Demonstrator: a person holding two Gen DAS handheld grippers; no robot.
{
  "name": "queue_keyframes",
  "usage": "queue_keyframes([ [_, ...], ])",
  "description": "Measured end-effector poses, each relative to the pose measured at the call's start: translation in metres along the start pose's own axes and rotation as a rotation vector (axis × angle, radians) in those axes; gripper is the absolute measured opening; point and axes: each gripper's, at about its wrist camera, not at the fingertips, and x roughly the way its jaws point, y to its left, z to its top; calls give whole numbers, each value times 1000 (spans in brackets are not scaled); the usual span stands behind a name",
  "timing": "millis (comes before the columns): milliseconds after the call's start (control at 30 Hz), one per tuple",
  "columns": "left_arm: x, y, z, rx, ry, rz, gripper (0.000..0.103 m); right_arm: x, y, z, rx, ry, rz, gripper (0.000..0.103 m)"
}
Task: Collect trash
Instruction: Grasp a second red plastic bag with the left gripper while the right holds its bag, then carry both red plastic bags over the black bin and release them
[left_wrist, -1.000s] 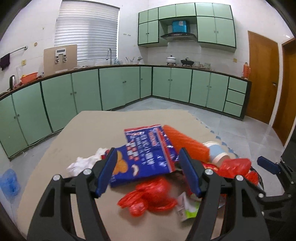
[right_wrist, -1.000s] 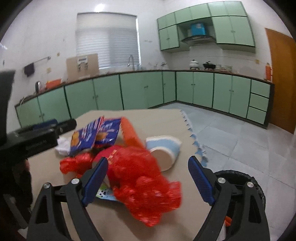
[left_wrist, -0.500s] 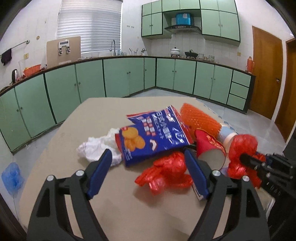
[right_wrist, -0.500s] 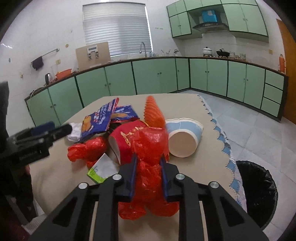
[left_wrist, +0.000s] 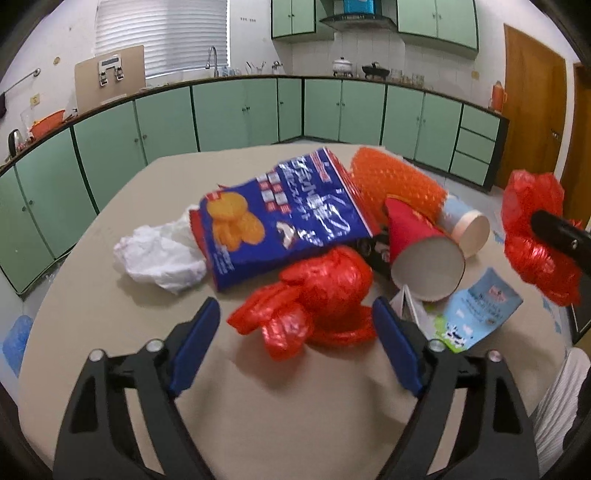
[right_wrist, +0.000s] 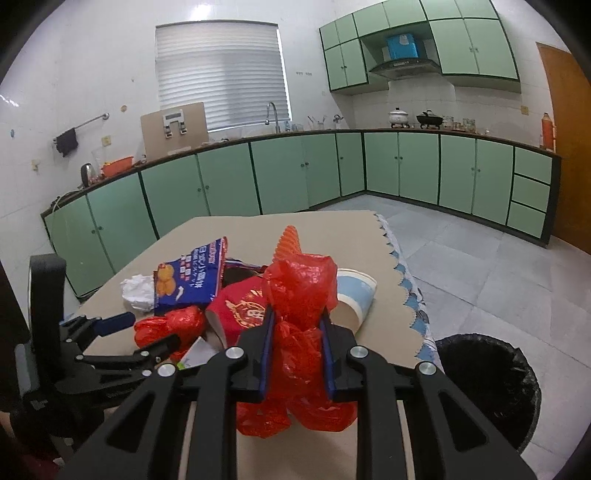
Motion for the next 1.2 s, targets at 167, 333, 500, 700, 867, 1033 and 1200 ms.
queue_keyframes([
  [167,5,4,1,-24,12,8,43,3,-1,-4,-7,13,-8,22],
  [333,-3,6,6,-34,-17,-18,14,5,0,-7,-7,19,-9,22],
  [500,-19,6,13,-53,-64,-24,11,3,1,-4,-14,7,-12,22],
  [700,-47,-6,26,-40,-141,-39,9,-4,-1,-3,-4,-15,-20,22],
  [867,-63,-21,38,-12,-175,-73,9,-15,-8,6,13,-50,-45,22],
  [1033,-64,-39,46,17,-191,-95,9,-27,-18,11,33,-73,-74,22],
  [1200,-61,-59,51,33,-196,-127,8,-37,-30,16,51,-89,-105,21],
])
